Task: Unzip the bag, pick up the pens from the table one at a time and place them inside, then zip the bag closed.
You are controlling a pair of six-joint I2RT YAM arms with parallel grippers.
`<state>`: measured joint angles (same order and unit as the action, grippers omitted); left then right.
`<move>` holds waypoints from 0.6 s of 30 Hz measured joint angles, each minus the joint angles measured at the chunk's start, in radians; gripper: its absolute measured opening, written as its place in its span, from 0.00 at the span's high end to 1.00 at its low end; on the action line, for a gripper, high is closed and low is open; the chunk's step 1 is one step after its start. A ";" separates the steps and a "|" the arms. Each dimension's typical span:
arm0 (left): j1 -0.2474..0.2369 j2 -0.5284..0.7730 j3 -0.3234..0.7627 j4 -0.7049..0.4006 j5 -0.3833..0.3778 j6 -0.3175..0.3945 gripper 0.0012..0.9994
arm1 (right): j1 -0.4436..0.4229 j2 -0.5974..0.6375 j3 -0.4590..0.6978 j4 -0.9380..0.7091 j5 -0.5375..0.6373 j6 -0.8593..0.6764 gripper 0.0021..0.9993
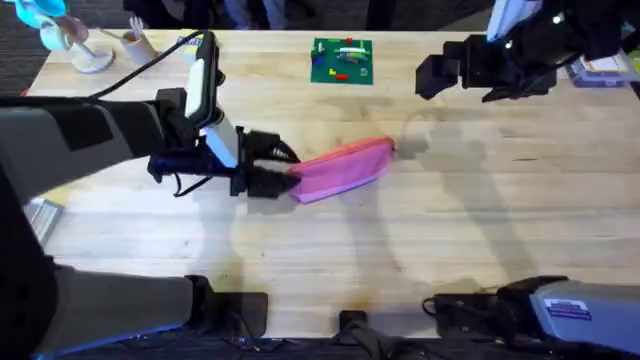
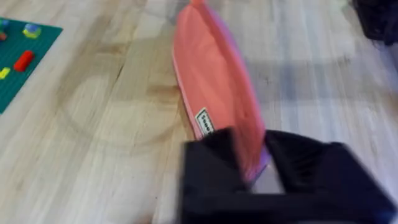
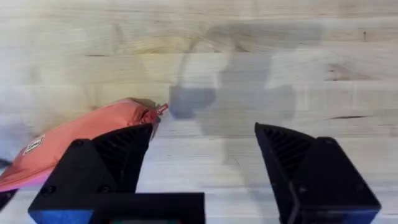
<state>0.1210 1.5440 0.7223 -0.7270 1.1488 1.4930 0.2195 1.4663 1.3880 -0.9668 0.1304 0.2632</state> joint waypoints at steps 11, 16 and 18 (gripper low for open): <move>0.001 0.000 0.000 -0.003 0.010 -0.003 0.01 | 0.000 0.000 0.000 -0.007 -0.020 -0.033 0.00; 0.001 -0.002 0.000 -0.018 0.011 -0.003 0.00 | 0.000 -0.009 0.000 -0.018 -0.020 -0.073 0.00; 0.001 -0.019 0.002 -0.037 0.008 -0.003 0.00 | 0.000 -0.031 0.000 -0.029 -0.020 -0.096 0.00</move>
<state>0.1223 1.5245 0.7238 -0.7642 1.1571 1.4899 0.2195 1.4355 1.3880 -0.9962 0.1104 0.1669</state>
